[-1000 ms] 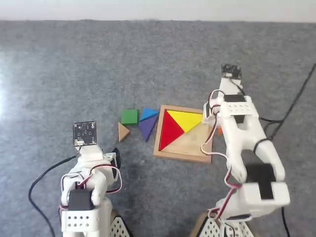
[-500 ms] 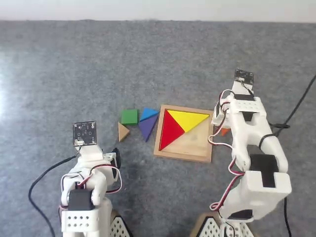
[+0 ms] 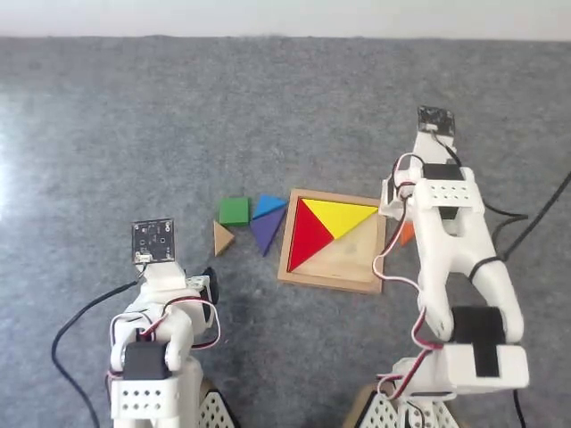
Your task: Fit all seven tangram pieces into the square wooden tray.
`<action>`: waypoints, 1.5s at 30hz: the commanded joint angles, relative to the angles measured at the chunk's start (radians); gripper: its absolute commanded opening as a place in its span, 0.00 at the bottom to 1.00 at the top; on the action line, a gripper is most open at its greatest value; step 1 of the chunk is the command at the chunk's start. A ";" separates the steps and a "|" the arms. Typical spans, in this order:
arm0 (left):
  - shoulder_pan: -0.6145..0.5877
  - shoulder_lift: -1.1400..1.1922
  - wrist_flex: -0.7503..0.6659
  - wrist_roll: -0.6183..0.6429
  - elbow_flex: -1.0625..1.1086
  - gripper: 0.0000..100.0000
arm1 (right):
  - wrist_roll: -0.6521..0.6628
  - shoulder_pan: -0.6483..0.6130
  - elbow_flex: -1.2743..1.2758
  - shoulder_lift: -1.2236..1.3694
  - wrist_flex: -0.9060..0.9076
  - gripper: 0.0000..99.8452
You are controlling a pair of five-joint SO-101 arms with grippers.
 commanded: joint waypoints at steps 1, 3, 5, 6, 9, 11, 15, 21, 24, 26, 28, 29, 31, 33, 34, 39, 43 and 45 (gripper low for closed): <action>-0.005 -0.014 0.005 0.009 -0.012 0.14 | 0.021 -0.025 -0.054 -0.050 -0.030 0.18; -0.005 -0.014 0.005 0.009 -0.012 0.14 | 0.021 -0.028 -0.057 -0.007 -0.053 0.18; -0.005 -0.014 0.005 0.009 -0.012 0.14 | 0.021 -0.024 -0.057 0.050 -0.062 0.18; -0.005 -0.014 0.005 0.009 -0.012 0.14 | 0.021 -0.021 -0.058 0.082 -0.064 0.18; -0.005 -0.014 0.005 0.009 -0.012 0.14 | 0.023 0.024 -0.058 0.154 -0.059 0.18; -0.005 -0.014 0.005 0.009 -0.012 0.14 | 0.028 0.061 -0.058 0.182 -0.059 0.18; -0.005 -0.014 0.005 0.009 -0.012 0.14 | 0.029 0.113 -0.054 0.200 -0.056 0.18; -0.005 -0.014 0.005 0.009 -0.012 0.14 | 0.029 0.151 -0.052 0.206 -0.056 0.18; -0.005 -0.014 0.005 0.009 -0.012 0.14 | 0.023 0.162 -0.038 0.203 -0.054 0.18; -0.005 -0.014 0.005 0.009 -0.012 0.14 | 0.023 0.170 -0.025 0.188 -0.053 0.18; -0.005 -0.014 0.005 0.009 -0.012 0.14 | 0.020 0.185 -0.018 0.145 -0.033 0.18; -0.005 -0.014 0.005 0.009 -0.012 0.14 | 0.020 0.191 -0.011 0.110 -0.022 0.18; -0.005 -0.014 0.005 0.009 -0.012 0.14 | 0.020 0.202 0.020 0.024 -0.010 0.18; -0.005 -0.014 0.005 0.009 -0.012 0.14 | 0.018 0.200 0.077 -0.071 -0.012 0.18; -0.005 -0.014 0.005 0.009 -0.012 0.14 | 0.006 0.197 0.107 -0.111 -0.015 0.18; -0.005 -0.014 0.005 0.009 -0.012 0.14 | -0.031 0.200 0.207 -0.232 -0.038 0.18; -0.005 -0.014 0.005 0.009 -0.012 0.14 | -0.014 0.200 0.209 -0.231 -0.038 0.18; -0.005 -0.014 0.005 0.009 -0.012 0.14 | -0.014 0.199 0.207 -0.231 -0.042 0.18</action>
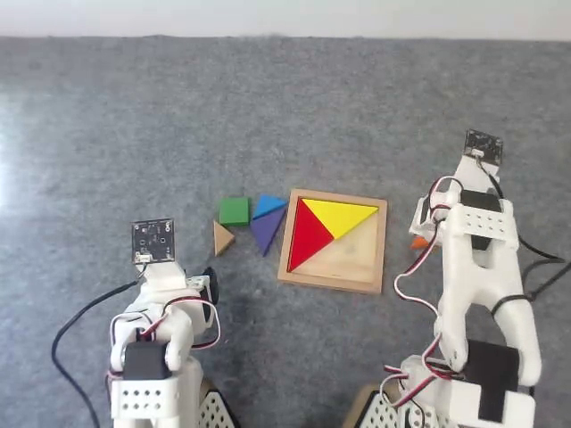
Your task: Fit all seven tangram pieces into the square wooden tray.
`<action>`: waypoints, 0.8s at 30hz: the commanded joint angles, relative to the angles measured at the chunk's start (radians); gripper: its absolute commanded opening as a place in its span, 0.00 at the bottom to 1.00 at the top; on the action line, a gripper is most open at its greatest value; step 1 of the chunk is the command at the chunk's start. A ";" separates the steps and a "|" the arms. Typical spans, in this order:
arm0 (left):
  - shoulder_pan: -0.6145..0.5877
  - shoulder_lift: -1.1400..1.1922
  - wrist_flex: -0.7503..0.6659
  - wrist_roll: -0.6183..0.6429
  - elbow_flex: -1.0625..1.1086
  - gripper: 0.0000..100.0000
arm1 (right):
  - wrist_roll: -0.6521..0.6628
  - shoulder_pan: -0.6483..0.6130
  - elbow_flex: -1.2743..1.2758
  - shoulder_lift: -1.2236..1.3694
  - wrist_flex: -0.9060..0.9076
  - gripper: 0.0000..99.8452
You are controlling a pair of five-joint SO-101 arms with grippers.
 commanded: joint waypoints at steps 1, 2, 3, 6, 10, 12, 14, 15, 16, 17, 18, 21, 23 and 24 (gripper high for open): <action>-0.005 -0.014 0.005 0.009 -0.012 0.14 | 0.003 0.005 -0.012 -0.050 -0.022 0.18; -0.005 -0.014 0.005 0.009 -0.012 0.14 | 0.003 0.004 -0.023 -0.039 -0.022 0.18; -0.005 -0.014 0.005 0.009 -0.012 0.14 | 0.003 0.004 -0.038 -0.022 -0.021 0.18; -0.005 -0.014 0.005 0.009 -0.012 0.14 | 0.002 0.004 -0.101 0.065 -0.019 0.18; -0.005 -0.014 0.005 0.009 -0.012 0.14 | -0.031 0.005 -0.199 0.217 -0.013 0.18; -0.005 -0.014 0.005 0.009 -0.012 0.14 | -0.031 0.005 -0.235 0.275 -0.013 0.18; -0.005 -0.014 0.005 0.009 -0.012 0.14 | -0.031 0.002 -0.259 0.318 -0.012 0.18; -0.005 -0.014 0.005 0.009 -0.012 0.14 | -0.031 0.002 -0.270 0.334 -0.012 0.18; -0.005 -0.014 0.005 0.009 -0.012 0.14 | -0.029 0.002 -0.279 0.346 -0.012 0.18; -0.005 -0.014 0.005 0.009 -0.012 0.14 | -0.029 0.005 -0.290 0.355 -0.008 0.18; -0.005 -0.014 0.005 0.009 -0.012 0.14 | -0.020 0.005 -0.302 0.367 0.002 0.18; -0.005 -0.014 0.005 0.009 -0.012 0.14 | 0.023 0.005 -0.345 0.389 0.047 0.18; -0.005 -0.014 0.005 0.009 -0.012 0.14 | 0.041 0.005 -0.371 0.417 0.068 0.18; -0.005 -0.014 0.005 0.009 -0.012 0.14 | 0.049 0.005 -0.384 0.435 0.081 0.18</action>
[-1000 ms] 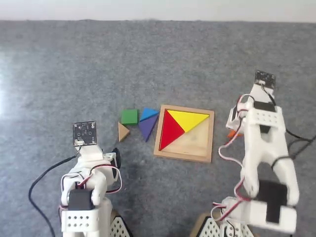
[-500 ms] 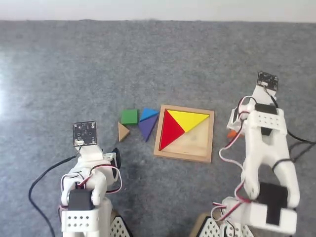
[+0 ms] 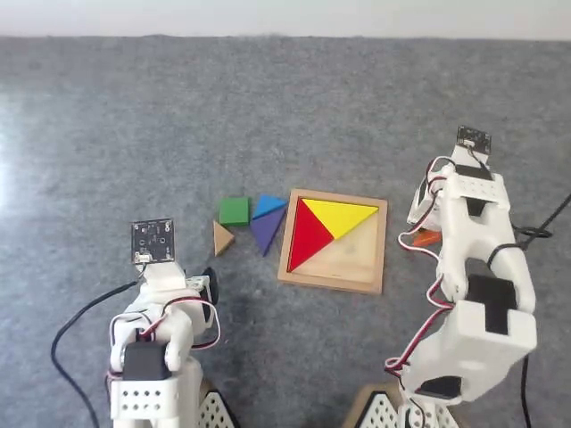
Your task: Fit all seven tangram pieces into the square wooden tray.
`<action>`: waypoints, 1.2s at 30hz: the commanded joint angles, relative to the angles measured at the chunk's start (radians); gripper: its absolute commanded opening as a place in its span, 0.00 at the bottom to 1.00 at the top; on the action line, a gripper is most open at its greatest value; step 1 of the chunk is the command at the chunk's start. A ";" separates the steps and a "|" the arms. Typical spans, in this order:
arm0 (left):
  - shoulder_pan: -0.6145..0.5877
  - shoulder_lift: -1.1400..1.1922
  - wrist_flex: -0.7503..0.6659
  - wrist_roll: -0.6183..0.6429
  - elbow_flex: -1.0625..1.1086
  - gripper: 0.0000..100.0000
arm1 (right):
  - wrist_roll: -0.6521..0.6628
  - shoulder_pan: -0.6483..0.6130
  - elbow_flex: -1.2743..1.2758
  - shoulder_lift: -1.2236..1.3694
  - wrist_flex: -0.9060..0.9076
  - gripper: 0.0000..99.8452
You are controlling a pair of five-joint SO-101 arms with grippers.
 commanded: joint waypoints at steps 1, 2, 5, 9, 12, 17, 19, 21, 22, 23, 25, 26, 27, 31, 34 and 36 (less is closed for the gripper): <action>-0.005 -0.014 0.005 0.009 -0.012 0.14 | 0.034 0.012 -0.084 0.033 0.054 0.18; -0.005 -0.014 0.005 0.009 -0.012 0.14 | 0.035 0.015 -0.097 0.050 0.074 0.18; -0.005 -0.014 0.005 0.009 -0.012 0.14 | 0.037 0.036 -0.130 0.065 0.127 0.18; -0.005 -0.014 0.005 0.009 -0.012 0.14 | 0.038 0.048 -0.164 0.015 0.166 0.18; -0.005 -0.014 0.005 0.009 -0.012 0.14 | 0.071 0.042 -0.166 -0.048 0.194 0.18; -0.005 -0.014 0.005 0.009 -0.012 0.14 | 0.112 0.042 -0.170 -0.059 0.182 0.18; -0.005 -0.014 0.005 0.009 -0.012 0.14 | 0.158 0.038 -0.195 -0.035 0.185 0.18; -0.005 -0.014 0.005 0.009 -0.012 0.14 | 0.187 0.033 -0.222 0.005 0.186 0.18; -0.005 -0.014 0.005 0.009 -0.012 0.14 | 0.190 0.031 -0.232 0.028 0.186 0.18; -0.005 -0.014 0.005 0.009 -0.012 0.14 | 0.193 0.031 -0.239 0.053 0.186 0.18; -0.005 -0.014 0.005 0.009 -0.012 0.14 | 0.195 0.033 -0.256 0.096 0.188 0.18; -0.005 -0.014 0.005 0.009 -0.012 0.14 | 0.196 0.035 -0.264 0.111 0.188 0.18; -0.005 -0.014 0.005 0.009 -0.012 0.14 | 0.196 0.036 -0.269 0.125 0.189 0.18; -0.005 -0.014 0.005 0.009 -0.012 0.14 | 0.196 0.030 -0.282 0.148 0.231 0.18; -0.005 -0.014 0.005 0.009 -0.012 0.14 | 0.196 0.031 -0.282 0.150 0.232 0.17; -0.005 -0.014 0.005 0.009 -0.012 0.14 | 0.196 0.031 -0.281 0.150 0.229 0.15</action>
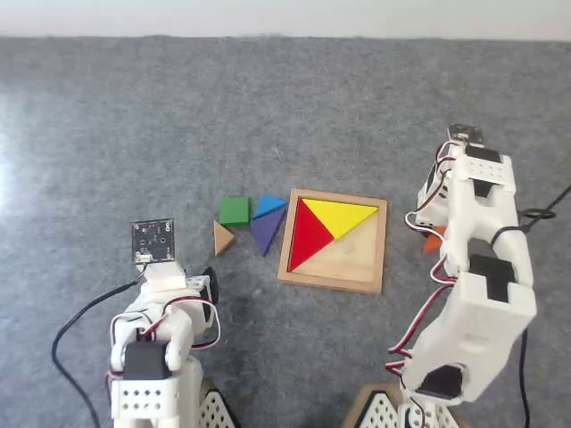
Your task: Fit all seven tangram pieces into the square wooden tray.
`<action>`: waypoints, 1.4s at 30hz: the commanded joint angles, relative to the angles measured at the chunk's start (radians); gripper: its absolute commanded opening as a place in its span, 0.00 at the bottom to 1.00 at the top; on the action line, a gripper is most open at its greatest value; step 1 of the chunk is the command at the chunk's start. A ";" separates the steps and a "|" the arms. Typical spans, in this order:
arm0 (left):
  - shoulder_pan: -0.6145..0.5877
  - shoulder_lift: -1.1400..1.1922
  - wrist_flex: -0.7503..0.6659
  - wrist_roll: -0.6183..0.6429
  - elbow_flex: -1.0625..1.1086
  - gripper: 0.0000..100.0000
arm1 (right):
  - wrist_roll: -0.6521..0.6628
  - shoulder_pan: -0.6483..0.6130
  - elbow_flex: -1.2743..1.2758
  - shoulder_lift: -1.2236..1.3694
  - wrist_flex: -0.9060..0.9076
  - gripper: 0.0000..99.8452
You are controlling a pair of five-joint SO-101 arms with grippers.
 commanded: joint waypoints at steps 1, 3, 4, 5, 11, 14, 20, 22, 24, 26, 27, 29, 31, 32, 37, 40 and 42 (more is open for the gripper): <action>-0.005 -0.014 0.005 0.009 -0.012 0.14 | 0.011 -0.004 -0.043 -0.008 0.013 0.13; -0.005 -0.014 0.005 0.009 -0.012 0.14 | 0.011 -0.004 -0.044 -0.008 0.012 0.11; -0.005 -0.014 0.005 0.009 -0.012 0.14 | 0.011 -0.004 -0.044 -0.008 0.012 0.10; -0.005 -0.014 0.005 0.009 -0.012 0.14 | 0.011 -0.004 -0.044 -0.008 0.013 0.10; -0.005 -0.014 0.005 0.009 -0.012 0.14 | 0.046 -0.004 -0.046 -0.016 0.021 0.10; -0.005 -0.014 0.005 0.009 -0.012 0.14 | 0.044 -0.015 -0.052 -0.021 0.035 0.10; -0.005 -0.014 0.005 0.009 -0.012 0.14 | 0.017 -0.179 -0.078 -0.120 0.120 0.10; -0.005 -0.014 0.005 0.009 -0.012 0.14 | -0.038 -0.243 -0.074 -0.180 0.131 0.10; -0.005 -0.014 0.005 0.009 -0.012 0.14 | -0.086 -0.306 -0.074 -0.232 0.139 0.10; -0.005 -0.014 0.005 0.009 -0.012 0.14 | -0.127 -0.355 -0.072 -0.260 0.154 0.10; -0.005 -0.014 0.005 0.009 -0.012 0.14 | -0.149 -0.375 -0.072 -0.260 0.157 0.10; -0.005 -0.014 0.005 0.009 -0.012 0.14 | -0.209 -0.414 -0.074 -0.243 0.156 0.10; -0.005 -0.014 0.005 0.009 -0.012 0.14 | -0.265 -0.449 -0.075 -0.214 0.156 0.10; -0.005 -0.014 0.005 0.009 -0.012 0.14 | -0.290 -0.463 -0.075 -0.196 0.156 0.10; -0.005 -0.014 0.005 0.009 -0.012 0.14 | -0.382 -0.481 -0.078 -0.096 0.147 0.10; -0.005 -0.014 0.005 0.009 -0.012 0.14 | -0.404 -0.495 -0.074 -0.050 0.150 0.10; -0.005 -0.014 0.005 0.009 -0.012 0.14 | -0.407 -0.498 -0.074 -0.028 0.143 0.10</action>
